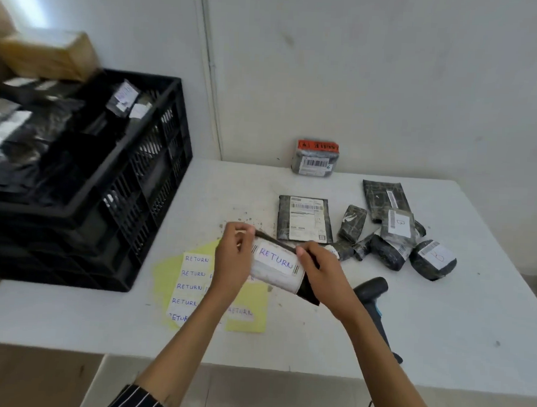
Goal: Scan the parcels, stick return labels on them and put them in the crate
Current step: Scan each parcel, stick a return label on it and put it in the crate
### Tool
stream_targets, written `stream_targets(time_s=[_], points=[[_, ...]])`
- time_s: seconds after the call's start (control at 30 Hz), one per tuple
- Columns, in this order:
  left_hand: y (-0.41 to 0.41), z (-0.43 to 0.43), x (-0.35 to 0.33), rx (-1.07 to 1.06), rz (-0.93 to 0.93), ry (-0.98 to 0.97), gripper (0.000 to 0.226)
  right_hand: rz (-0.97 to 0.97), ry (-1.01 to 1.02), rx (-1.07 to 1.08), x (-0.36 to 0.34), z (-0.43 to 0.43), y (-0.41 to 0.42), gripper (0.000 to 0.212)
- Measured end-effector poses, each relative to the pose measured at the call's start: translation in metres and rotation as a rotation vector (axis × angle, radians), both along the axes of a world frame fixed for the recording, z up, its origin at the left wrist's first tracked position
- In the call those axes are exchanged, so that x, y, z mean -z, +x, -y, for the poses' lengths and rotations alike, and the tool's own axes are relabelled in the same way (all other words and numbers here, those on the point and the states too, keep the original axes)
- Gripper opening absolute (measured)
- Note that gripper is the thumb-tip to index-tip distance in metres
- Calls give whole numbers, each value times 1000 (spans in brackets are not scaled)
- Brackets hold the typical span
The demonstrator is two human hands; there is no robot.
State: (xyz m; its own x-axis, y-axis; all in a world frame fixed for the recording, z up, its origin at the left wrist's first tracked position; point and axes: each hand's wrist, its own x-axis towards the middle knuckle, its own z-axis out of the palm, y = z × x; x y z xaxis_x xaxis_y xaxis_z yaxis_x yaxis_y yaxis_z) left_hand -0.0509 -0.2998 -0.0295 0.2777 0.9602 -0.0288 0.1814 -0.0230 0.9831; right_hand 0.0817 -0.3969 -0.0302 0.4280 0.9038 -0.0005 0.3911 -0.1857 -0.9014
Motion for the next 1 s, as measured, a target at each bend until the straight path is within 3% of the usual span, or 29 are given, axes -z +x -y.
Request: stream_targets(time_s=[0.1, 0.23, 0.5, 0.7, 1.0], points=[[-16, -9, -40, -88, 175, -152, 30, -110, 102, 46, -26, -21, -17, 17], [-41, -23, -75, 12, 161, -153, 50, -304, 215, 48, -58, -59, -50, 17], [-95, -120, -115, -143, 209, -7, 37, -419, 319, -55, -94, -157, -107, 9], [-129, -257, -146, -258, -85, 216, 31, -198, 293, -66, -86, -249, -134, 8], [-100, -410, -127, -183, -485, 277, 28, 176, 245, -59, -53, -337, -149, 42]])
